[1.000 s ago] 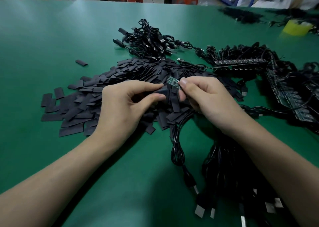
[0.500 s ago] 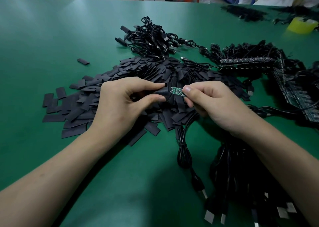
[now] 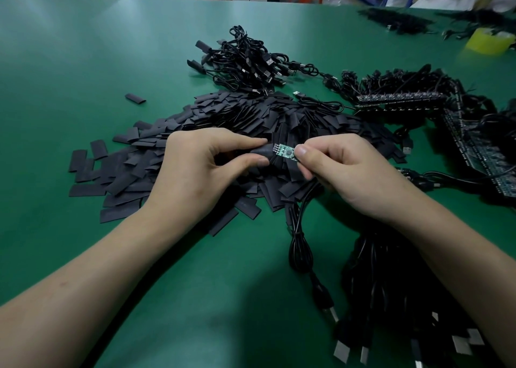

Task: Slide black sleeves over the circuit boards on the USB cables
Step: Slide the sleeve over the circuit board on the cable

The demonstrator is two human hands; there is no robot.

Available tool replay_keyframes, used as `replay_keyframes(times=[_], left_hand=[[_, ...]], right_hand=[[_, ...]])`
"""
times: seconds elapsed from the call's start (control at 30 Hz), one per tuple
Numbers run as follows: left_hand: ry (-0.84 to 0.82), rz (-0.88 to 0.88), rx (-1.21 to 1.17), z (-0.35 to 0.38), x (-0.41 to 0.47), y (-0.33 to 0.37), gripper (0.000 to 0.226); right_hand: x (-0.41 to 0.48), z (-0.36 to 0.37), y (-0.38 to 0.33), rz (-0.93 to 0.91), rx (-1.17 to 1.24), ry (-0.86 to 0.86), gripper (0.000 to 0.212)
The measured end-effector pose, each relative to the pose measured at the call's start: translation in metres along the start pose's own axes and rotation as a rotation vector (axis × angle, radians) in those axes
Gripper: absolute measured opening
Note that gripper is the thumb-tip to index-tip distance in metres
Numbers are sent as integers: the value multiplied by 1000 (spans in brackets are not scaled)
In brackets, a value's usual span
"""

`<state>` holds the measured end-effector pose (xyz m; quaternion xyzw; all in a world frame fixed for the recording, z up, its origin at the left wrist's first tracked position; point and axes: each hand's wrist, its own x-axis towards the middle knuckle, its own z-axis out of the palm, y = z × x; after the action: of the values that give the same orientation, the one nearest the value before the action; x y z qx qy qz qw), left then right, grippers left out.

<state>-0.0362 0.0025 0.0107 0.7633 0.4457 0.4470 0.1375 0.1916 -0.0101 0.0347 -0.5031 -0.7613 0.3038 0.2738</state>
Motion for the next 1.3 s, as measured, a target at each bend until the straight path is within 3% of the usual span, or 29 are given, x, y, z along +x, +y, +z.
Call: replay_keyframes(times=[0.17, 0.53, 0.87, 1.13, 1.3], left_hand=[[-30, -8, -107, -3, 1, -1, 26], [-57, 287, 157, -10, 1, -1, 31], [-128, 143, 41, -10, 3, 1, 27], [-172, 315, 135, -7, -1, 6, 30], [-123, 284, 101, -3, -2, 7, 24]], right_hand=[[0, 0, 1, 1, 14, -16, 44], [2, -2, 4, 25, 147, -87, 44], [-3, 1, -2, -74, -79, -13, 42], [-2, 1, -2, -44, -97, -76, 42], [-2, 7, 0, -108, -77, 3, 26]])
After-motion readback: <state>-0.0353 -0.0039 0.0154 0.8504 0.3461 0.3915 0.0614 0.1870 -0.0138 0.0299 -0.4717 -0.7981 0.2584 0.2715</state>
